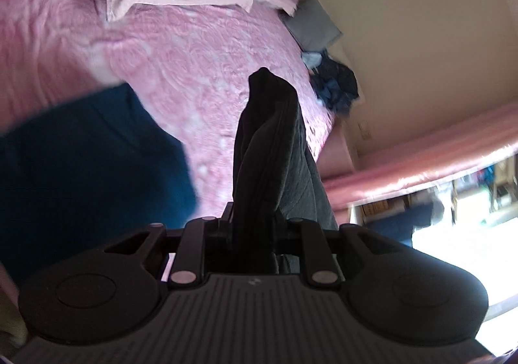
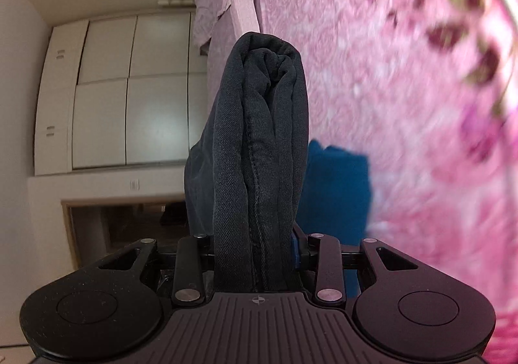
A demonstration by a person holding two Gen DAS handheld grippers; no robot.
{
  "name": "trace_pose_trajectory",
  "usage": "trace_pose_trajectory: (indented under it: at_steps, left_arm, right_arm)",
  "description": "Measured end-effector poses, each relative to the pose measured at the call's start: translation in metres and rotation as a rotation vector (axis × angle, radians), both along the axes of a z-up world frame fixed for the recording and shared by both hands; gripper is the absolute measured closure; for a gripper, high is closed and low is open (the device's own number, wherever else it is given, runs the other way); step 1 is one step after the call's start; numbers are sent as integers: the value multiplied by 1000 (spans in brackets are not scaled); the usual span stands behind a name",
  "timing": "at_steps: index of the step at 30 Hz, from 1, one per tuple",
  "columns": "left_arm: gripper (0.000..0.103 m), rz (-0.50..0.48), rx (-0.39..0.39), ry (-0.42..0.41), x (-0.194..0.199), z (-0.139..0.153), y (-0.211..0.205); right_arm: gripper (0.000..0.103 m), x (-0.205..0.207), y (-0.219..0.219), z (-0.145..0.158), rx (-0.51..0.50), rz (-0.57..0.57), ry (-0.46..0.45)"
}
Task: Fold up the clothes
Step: 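Lift the black trousers bundle with both grippers and fold it over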
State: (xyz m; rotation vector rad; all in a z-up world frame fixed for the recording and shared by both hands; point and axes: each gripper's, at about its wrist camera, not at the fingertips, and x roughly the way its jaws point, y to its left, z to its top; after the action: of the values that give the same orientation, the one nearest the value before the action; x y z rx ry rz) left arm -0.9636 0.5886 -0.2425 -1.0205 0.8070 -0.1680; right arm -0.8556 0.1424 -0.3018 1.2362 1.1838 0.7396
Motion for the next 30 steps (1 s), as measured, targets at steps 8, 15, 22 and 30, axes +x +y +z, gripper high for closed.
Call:
trace_pose_trajectory:
  at_steps: [8,15,22,30]
  left_arm:
    - [87,-150,51,84,24,-18,120]
    - [87,-182,-32,104,39,-45,136]
    - [87,-214,-43,122,55,-67,124]
    - [82,-267,71,196,65,-120,111]
  right_arm:
    - [69,-68,146,-33,-30,-154,91]
    - [68,-67,162,-24,-120,-191,86]
    - [68,-68,145,-19,-172,-226,119]
    - [55,-42,154,-49,-357,-217,100]
